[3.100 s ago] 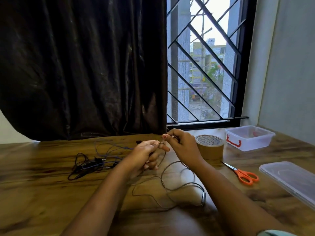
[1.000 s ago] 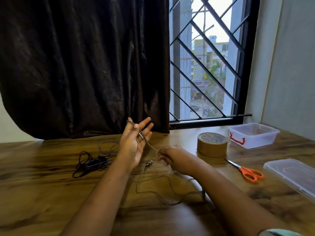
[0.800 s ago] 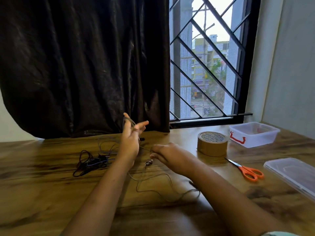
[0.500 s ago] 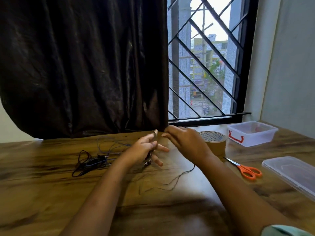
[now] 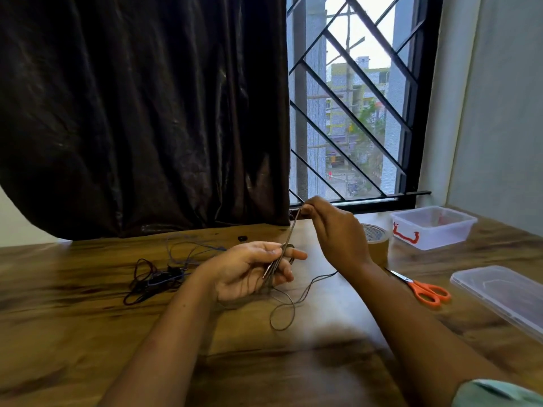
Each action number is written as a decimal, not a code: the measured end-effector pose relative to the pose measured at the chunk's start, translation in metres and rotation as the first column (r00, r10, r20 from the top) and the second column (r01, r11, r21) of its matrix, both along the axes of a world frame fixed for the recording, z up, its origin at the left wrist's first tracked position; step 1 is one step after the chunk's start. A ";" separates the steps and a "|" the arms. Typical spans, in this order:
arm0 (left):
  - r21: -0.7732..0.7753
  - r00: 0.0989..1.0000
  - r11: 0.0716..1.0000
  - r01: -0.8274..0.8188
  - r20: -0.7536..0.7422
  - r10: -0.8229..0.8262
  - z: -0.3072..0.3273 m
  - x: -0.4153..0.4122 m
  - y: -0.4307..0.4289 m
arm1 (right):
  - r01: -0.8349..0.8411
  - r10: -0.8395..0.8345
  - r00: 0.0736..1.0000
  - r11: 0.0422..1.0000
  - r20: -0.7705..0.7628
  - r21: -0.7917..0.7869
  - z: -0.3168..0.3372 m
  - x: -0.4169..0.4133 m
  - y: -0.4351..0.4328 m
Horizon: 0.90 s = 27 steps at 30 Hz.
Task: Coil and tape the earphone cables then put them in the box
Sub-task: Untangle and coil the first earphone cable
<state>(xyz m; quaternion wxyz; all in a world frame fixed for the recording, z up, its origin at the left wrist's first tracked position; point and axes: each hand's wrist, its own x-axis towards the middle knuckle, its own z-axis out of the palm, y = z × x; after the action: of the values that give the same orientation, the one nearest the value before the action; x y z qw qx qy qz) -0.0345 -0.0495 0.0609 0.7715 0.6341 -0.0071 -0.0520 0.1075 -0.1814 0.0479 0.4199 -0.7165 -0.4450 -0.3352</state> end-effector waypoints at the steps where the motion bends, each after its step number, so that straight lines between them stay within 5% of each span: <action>1: 0.008 1.000 1.000 0.005 0.001 -0.005 -0.001 0.000 0.001 | 0.015 -0.015 1.000 1.000 -0.021 0.015 0.000 0.002 -0.001; 9: -0.141 0.996 0.990 -0.028 0.081 0.040 0.000 0.003 -0.002 | 0.108 -0.134 0.973 0.984 -0.189 -0.143 -0.006 0.009 0.001; 13: -0.213 0.979 0.972 -0.097 0.158 0.132 0.001 0.007 0.001 | -0.080 -0.004 0.932 0.973 -0.363 -0.215 -0.009 0.007 0.008; 18: -0.240 0.952 0.957 -0.162 0.217 0.216 -0.001 0.009 0.001 | -0.456 0.339 0.599 0.889 -0.726 0.039 -0.003 -0.011 0.013; 27: -0.187 0.973 0.969 -0.161 0.136 0.188 -0.003 0.010 -0.002 | -0.555 0.594 0.317 0.748 -0.740 0.363 0.004 -0.022 0.015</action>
<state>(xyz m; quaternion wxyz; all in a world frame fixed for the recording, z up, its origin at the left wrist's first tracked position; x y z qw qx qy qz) -0.0241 -0.0514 0.0574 0.8229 0.5642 -0.0149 0.0657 0.0855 -0.1660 0.0523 0.6810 -0.5708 -0.4125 0.2008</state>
